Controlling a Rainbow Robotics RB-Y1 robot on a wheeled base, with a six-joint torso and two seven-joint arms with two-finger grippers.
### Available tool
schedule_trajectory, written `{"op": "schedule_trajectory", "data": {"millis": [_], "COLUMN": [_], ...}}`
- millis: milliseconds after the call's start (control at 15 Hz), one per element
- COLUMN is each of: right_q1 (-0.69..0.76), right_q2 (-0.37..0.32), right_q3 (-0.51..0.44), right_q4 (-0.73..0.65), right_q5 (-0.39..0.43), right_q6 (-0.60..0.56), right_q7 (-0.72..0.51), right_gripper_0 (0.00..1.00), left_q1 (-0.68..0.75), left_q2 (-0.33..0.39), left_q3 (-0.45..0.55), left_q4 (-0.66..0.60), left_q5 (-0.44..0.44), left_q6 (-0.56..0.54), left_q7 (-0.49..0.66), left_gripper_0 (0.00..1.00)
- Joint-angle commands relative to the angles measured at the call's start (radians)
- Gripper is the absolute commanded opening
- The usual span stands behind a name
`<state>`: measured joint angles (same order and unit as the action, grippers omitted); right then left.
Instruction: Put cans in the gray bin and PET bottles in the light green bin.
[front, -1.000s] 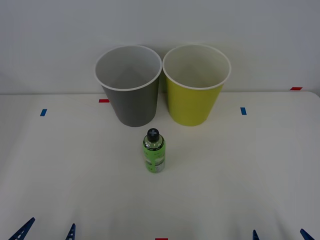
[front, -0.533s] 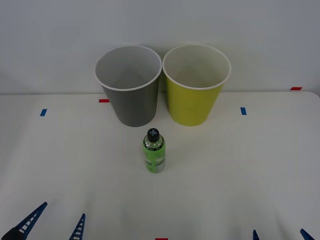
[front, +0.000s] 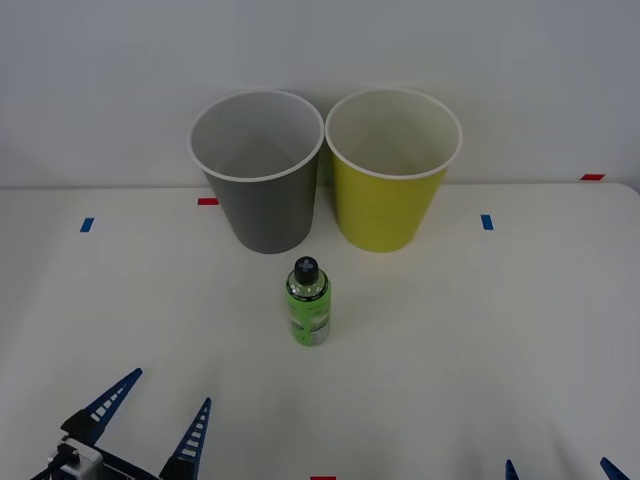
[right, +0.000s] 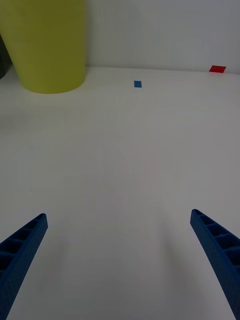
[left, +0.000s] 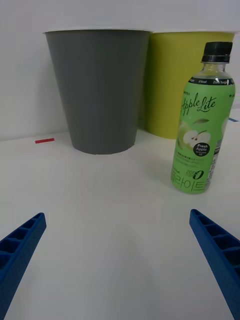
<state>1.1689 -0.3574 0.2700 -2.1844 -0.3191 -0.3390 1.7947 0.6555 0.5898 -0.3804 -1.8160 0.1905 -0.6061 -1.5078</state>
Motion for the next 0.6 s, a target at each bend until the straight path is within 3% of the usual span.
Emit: {"op": "schedule_trajectory", "data": {"millis": [67, 600], "right_q1": [0.0, 0.0], "right_q2": [0.0, 0.0], "right_q3": [0.0, 0.0], "right_q4": [0.0, 0.0], "right_q5": [0.0, 0.0], "right_q6": [0.0, 0.0], "right_q7": [0.0, 0.0], "right_gripper_0": [1.0, 1.0], "left_q1": [-0.076, -0.261], "left_q2": [0.027, 0.048], "left_q3": [-0.043, -0.133], "left_q4": [0.021, 0.073], "left_q5": [-0.003, 0.018], "left_q6": [0.0, 0.055], "left_q7": [-0.009, -0.023], "left_gripper_0": [1.0, 1.0]}}
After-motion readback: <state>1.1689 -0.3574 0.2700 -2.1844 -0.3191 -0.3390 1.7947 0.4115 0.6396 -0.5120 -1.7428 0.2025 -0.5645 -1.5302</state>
